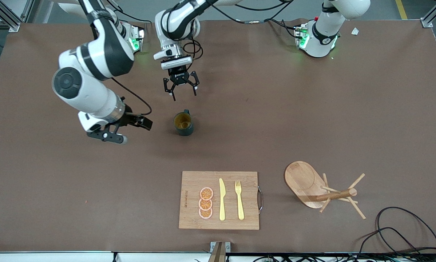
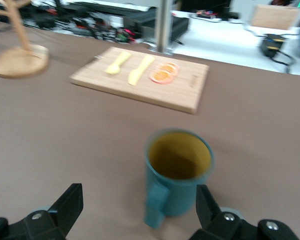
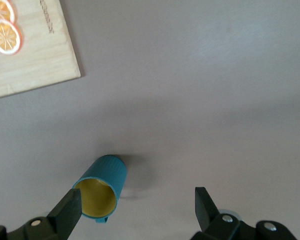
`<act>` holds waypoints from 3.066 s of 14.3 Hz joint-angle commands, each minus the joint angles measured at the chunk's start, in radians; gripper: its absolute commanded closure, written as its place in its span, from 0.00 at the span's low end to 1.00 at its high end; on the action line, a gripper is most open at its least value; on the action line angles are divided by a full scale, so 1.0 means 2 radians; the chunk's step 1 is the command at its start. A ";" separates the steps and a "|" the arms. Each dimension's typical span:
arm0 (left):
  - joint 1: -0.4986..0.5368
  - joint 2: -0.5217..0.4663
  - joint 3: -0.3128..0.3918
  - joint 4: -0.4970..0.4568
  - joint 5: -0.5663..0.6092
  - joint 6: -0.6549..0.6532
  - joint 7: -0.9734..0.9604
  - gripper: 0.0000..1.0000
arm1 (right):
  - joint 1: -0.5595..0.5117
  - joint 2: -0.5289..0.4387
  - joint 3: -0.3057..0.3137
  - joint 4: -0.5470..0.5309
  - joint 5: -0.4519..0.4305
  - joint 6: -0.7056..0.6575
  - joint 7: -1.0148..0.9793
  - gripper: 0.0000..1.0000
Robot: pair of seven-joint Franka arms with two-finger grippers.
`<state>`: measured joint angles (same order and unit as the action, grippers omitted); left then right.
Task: Transfer cup from left to right arm and place
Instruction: 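Grasp the mug with the right gripper while the left gripper opens, then withdraw the left gripper toward its rest pose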
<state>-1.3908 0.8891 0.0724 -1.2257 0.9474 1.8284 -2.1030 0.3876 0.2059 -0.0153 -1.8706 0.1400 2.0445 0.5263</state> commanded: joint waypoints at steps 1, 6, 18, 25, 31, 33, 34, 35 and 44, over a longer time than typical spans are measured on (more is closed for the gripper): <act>0.011 -0.057 -0.002 -0.031 -0.039 -0.034 0.049 0.00 | 0.015 0.017 -0.004 -0.033 0.007 0.053 0.004 0.00; 0.086 -0.184 -0.003 -0.104 -0.079 -0.033 0.177 0.00 | 0.047 0.039 -0.001 -0.036 0.007 0.056 -0.022 0.00; 0.350 -0.297 -0.003 -0.075 -0.269 -0.027 0.635 0.00 | 0.082 0.054 0.000 -0.103 0.007 0.151 -0.021 0.00; 0.514 -0.355 -0.002 -0.075 -0.423 -0.034 0.808 0.00 | 0.097 0.086 0.000 -0.112 0.008 0.201 -0.015 0.18; 0.559 -0.388 0.001 -0.077 -0.421 -0.113 0.920 0.00 | 0.096 0.086 -0.001 -0.111 0.008 0.200 -0.016 0.92; 0.578 -0.398 0.000 -0.079 -0.426 -0.146 0.949 0.00 | 0.096 0.086 -0.001 -0.111 0.008 0.200 -0.017 0.97; 0.587 -0.402 0.000 -0.081 -0.428 -0.152 0.965 0.00 | 0.096 0.086 -0.001 -0.110 0.008 0.200 -0.018 0.98; 0.599 -0.411 -0.005 -0.087 -0.428 -0.153 0.971 0.00 | 0.096 0.086 -0.001 -0.110 0.008 0.200 -0.025 1.00; 0.718 -0.461 -0.118 -0.150 -0.441 -0.143 0.979 0.00 | 0.028 0.060 -0.003 -0.105 0.007 0.152 -0.289 1.00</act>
<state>0.0234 0.0146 -0.1393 -1.4780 0.0818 1.5274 -0.1575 0.4992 0.3733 -0.0322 -2.0690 0.1400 2.3892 0.0799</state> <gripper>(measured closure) 0.000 0.956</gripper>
